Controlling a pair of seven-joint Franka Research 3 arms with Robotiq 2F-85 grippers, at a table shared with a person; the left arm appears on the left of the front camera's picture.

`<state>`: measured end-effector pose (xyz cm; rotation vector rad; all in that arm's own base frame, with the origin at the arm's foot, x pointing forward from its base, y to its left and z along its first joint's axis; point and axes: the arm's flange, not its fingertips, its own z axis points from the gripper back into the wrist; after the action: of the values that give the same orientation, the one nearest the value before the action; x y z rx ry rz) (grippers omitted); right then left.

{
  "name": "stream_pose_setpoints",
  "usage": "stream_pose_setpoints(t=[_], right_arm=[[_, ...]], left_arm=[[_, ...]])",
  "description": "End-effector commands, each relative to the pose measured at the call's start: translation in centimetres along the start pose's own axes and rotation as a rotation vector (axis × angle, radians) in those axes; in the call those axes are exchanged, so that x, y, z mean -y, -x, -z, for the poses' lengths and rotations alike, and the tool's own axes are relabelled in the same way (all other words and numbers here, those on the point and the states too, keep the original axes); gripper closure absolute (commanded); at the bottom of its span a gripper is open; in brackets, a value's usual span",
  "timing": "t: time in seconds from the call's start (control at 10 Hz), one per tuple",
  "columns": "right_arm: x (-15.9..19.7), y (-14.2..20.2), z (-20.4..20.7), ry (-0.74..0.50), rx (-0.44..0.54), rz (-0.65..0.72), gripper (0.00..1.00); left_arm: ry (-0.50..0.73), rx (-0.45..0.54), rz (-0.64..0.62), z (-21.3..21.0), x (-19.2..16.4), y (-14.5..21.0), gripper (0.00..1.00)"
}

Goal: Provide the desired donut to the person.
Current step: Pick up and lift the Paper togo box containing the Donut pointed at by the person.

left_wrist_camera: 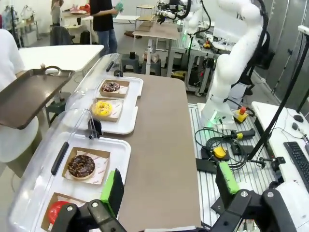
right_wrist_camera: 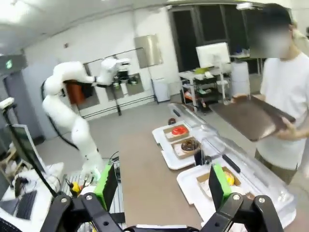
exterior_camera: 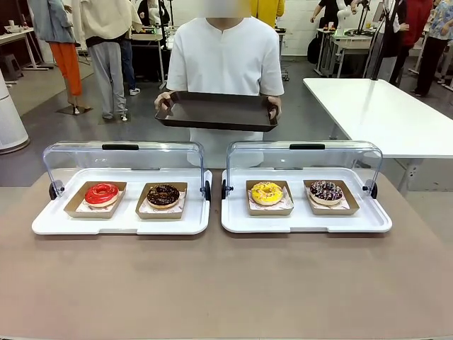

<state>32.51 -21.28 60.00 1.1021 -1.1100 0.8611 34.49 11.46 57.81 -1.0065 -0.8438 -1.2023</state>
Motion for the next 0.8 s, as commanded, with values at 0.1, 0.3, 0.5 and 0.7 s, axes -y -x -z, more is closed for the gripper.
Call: stream_pose_setpoints(t=[0.1, 0.3, 0.5, 0.7], right_arm=[[1.1, -1.6, 0.0, 0.101, -0.005, 0.111, 0.00], [1.4, -1.4, -1.0, 0.113, -0.066, 0.129, 0.00], [1.8, -1.2, -0.4, 0.177, -0.091, 0.175, 0.00], [2.0, -1.2, -0.2, 0.200, -0.142, 0.193, 0.00]], left_arm=[[-0.051, -0.048, 0.026, -0.7, -0.4, -0.3, 0.00], [-0.101, -0.039, -0.009, -1.0, 1.9, 1.8, 0.00], [-0.127, -0.058, -0.052, -1.7, -0.4, 1.0, 0.00], [-0.181, -0.065, -0.096, -1.3, 0.5, 2.3, 0.00]])
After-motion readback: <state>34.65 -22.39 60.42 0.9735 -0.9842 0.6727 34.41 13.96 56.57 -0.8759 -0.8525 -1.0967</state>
